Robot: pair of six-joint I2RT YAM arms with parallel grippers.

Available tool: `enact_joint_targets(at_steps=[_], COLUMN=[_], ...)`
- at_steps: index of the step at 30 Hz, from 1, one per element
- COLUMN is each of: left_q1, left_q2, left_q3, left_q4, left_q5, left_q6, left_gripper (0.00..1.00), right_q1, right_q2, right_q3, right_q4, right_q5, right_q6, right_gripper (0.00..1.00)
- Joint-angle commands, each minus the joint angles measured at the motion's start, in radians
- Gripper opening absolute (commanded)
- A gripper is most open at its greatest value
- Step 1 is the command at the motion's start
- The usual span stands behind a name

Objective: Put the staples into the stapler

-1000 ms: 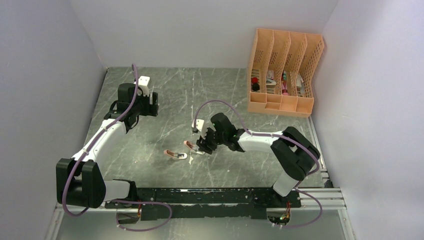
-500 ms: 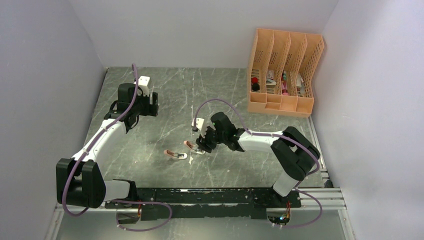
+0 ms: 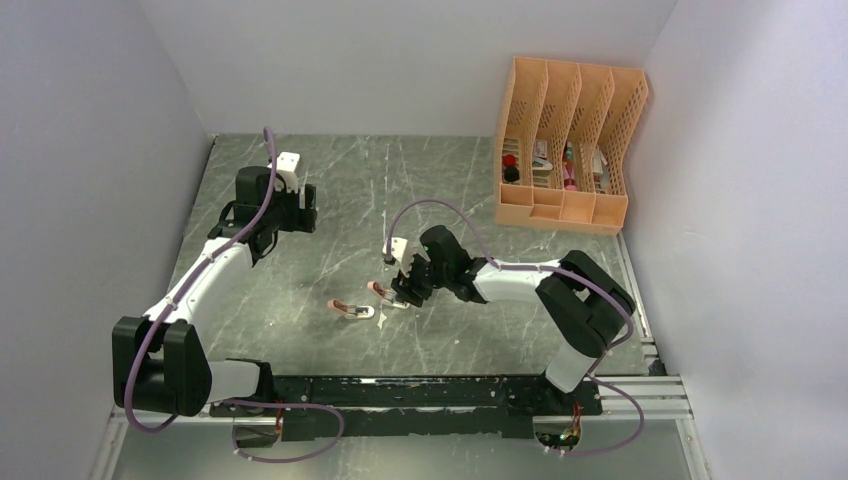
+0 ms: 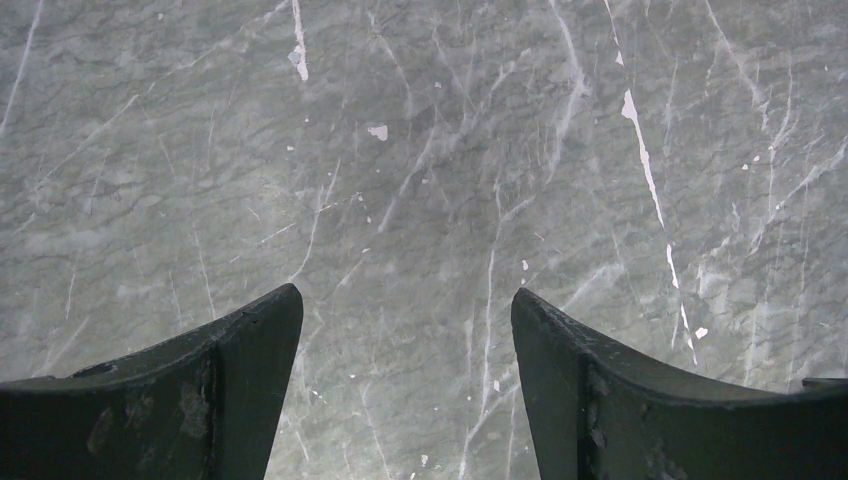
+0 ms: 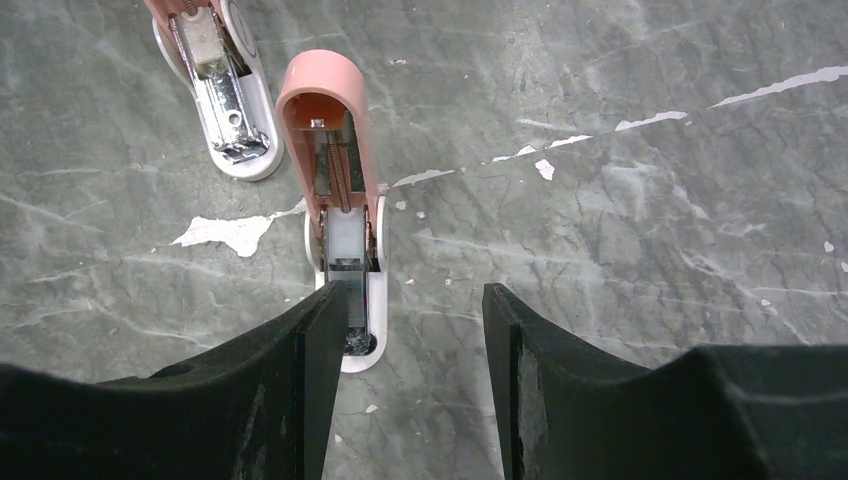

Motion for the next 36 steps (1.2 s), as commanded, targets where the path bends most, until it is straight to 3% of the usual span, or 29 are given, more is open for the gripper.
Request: enact_joint_targets(at_steps=[1, 16, 28, 36], left_q1=[-0.004, -0.004, -0.004, -0.004], left_q2=[0.005, 0.007, 0.008, 0.014], left_q3=[0.018, 0.020, 0.020, 0.021], left_q4=[-0.009, -0.010, -0.007, -0.008], left_q5=[0.017, 0.022, 0.022, 0.023], left_q6=[0.011, 0.011, 0.011, 0.011], left_gripper=[0.81, 0.81, 0.81, 0.81], right_q1=[-0.003, -0.003, -0.004, -0.005], right_q2=[0.020, 0.008, -0.083, -0.096], right_q3=[-0.012, -0.040, 0.042, 0.022], right_q4=[0.018, -0.034, 0.015, 0.018], right_q5=[-0.004, 0.019, -0.027, 0.057], right_q6=[0.001, -0.023, 0.017, 0.006], right_gripper=[0.56, 0.54, 0.55, 0.55])
